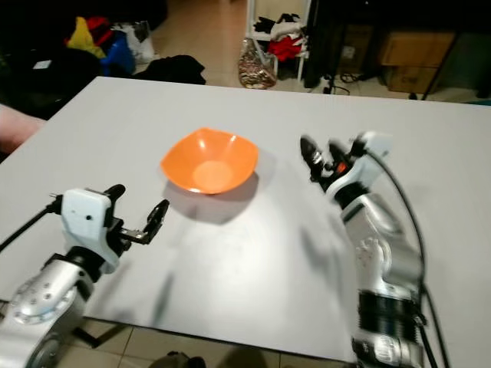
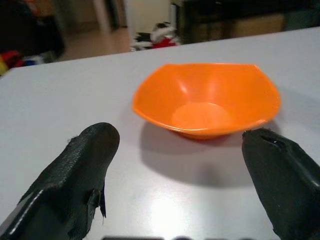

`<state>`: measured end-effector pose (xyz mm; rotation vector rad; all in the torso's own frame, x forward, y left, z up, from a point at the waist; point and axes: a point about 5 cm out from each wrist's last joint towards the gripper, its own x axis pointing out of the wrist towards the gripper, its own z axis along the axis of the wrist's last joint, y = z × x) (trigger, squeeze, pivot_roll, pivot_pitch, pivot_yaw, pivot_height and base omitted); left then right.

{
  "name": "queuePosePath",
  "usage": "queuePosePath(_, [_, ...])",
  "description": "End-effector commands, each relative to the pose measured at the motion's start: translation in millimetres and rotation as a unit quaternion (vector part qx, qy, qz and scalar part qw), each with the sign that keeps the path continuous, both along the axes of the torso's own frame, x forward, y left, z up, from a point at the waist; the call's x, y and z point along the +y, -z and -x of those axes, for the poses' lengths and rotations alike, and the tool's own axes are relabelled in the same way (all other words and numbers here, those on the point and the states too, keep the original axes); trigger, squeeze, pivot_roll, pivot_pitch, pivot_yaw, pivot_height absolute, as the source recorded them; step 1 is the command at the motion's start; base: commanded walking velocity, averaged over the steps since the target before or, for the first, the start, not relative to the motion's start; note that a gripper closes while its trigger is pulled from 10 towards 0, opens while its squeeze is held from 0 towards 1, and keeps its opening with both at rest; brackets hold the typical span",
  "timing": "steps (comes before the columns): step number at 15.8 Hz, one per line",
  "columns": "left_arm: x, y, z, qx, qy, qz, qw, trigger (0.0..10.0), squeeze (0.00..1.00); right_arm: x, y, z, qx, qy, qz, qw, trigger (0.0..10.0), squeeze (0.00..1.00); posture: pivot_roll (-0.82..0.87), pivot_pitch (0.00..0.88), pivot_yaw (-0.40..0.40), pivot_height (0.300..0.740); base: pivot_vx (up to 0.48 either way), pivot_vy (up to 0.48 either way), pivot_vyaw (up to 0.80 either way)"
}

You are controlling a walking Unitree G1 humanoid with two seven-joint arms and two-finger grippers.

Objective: Setting the table

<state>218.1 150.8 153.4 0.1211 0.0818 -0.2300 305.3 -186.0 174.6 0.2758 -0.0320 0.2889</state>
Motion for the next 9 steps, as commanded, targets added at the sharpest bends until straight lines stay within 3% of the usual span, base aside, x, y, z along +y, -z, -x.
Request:
queuePosePath(1, [2.6, -1.9, -2.3, -0.013, -0.019, -0.019, 1.0, 10.0, 0.0, 11.7, -1.2, 5.6, 0.006, -0.014, 0.035, 0.999, 10.0, 0.0, -0.11, 0.0, 0.087, 0.74, 0.0, 0.0, 0.8])
queuePosePath(3, [-2.5, -0.5, -7.0, -0.02, -0.005, -0.029, 0.999, 10.0, 0.0, 16.5, 2.2, 24.7, 0.024, -0.02, 0.093, 0.995, 10.0, 0.0, -0.12, 0.0, 0.098, 0.74, 0.0, 0.0, 0.8])
queuePosePath(5, [-1.0, -7.6, -10.4, -0.052, -0.029, -0.032, 0.998, 10.0, 0.0, 12.0, 9.3, 43.7, 0.037, -0.019, 0.099, 0.994, 10.0, 0.0, -0.12, 0.0, 0.095, 0.74, 0.0, 0.0, 0.8])
queuePosePath(6, [5.1, -7.8, -9.4, -0.056, -0.06, -0.036, 0.996, 10.0, 0.0, 9.1, 10.6, 56.1, 0.044, -0.016, 0.137, 0.989, 10.0, 0.0, -0.12, 0.0, 0.088, 0.74, 0.0, 0.0, 0.8])
queuePosePath(9, [13.3, -5.0, -1.4, -0.052, -0.086, -0.043, 0.994, 10.0, 0.0, 4.4, 14.4, 76.0, 0.079, -0.02, 0.145, 0.986, 10.0, 0.0, -0.12, 0.0, 0.077, 0.74, 0.0, 0.0, 0.8])
